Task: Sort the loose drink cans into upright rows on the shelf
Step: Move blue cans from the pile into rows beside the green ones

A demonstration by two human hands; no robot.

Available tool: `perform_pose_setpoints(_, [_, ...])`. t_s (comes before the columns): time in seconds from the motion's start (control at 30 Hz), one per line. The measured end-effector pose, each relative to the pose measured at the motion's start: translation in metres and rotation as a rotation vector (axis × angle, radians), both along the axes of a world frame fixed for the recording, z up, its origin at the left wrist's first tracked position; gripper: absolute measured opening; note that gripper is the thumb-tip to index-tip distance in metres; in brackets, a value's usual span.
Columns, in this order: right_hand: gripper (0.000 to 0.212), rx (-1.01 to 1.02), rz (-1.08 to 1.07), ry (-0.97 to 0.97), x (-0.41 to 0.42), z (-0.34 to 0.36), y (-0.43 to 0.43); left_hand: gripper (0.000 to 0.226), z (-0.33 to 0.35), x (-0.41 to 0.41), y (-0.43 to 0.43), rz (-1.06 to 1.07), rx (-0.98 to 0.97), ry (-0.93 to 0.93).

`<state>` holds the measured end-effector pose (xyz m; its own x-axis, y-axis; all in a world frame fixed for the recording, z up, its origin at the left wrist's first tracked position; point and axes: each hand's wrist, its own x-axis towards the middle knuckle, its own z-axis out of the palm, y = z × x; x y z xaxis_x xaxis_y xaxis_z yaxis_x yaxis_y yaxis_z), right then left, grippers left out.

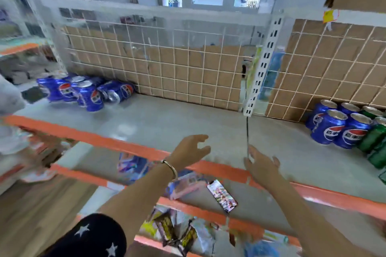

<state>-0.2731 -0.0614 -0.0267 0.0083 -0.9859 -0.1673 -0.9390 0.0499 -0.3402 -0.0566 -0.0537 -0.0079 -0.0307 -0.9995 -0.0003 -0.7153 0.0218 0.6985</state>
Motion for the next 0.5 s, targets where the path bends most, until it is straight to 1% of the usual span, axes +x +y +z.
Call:
perform_pose_setpoints(0.13, [0.056, 0.035, 0.194, 0.084, 0.073, 0.002, 0.036, 0.045, 0.004, 0.057, 0.043, 0.036, 0.006, -0.024])
perform_pose_setpoints(0.2, [0.059, 0.067, 0.287, 0.115, 0.105, 0.003, 0.045, 0.046, 0.009, 0.082, 0.057, 0.054, 0.014, -0.054])
perform_pose_setpoints(0.27, [0.059, 0.055, 0.353, 0.171, 0.133, 0.007, 0.048, 0.047, 0.014, 0.107, 0.066, 0.079, 0.013, -0.078])
perform_pose_setpoints(0.4, [0.055, 0.051, 0.41, 0.17, 0.182, 0.023, 0.041, 0.047, 0.023, 0.154, 0.075, 0.157, 0.015, -0.092])
perform_pose_setpoints(0.5, [0.055, 0.014, 0.454, 0.189, 0.215, 0.029, 0.027, 0.048, 0.022, 0.187, 0.075, 0.239, 0.038, -0.062])
